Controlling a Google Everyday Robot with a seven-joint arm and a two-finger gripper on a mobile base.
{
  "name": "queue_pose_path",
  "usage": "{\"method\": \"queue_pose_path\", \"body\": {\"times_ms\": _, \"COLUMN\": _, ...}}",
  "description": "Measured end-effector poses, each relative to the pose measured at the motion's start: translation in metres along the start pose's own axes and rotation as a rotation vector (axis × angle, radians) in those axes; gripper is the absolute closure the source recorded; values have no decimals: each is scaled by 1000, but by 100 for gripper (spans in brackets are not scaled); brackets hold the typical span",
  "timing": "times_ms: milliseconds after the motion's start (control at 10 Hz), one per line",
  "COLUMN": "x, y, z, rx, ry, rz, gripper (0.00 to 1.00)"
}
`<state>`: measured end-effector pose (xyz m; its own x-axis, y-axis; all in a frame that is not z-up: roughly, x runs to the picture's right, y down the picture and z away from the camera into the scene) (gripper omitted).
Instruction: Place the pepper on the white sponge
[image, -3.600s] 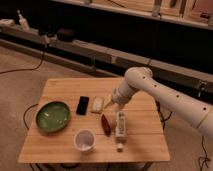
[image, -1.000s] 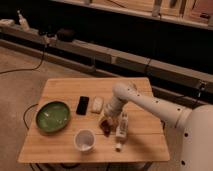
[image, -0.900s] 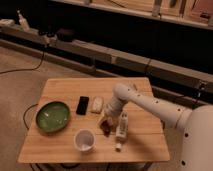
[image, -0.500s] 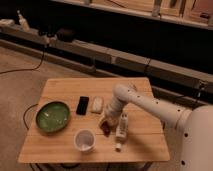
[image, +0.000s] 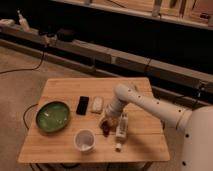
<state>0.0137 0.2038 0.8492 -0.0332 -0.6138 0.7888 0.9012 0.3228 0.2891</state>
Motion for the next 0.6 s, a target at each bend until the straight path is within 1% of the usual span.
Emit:
{"method": "queue_pose_path", "body": {"times_ms": 200, "x": 4, "y": 3, "z": -17, "rx": 20, "ry": 22, "rz": 32, "gripper": 62}}
{"method": "queue_pose_path", "body": {"times_ms": 500, "x": 11, "y": 24, "z": -57, "rx": 29, "ry": 86, "rz": 106, "gripper": 62}}
{"method": "queue_pose_path", "body": {"times_ms": 600, "x": 12, "y": 36, "z": -72, "rx": 31, "ry": 113, "rz": 137, "gripper": 62}}
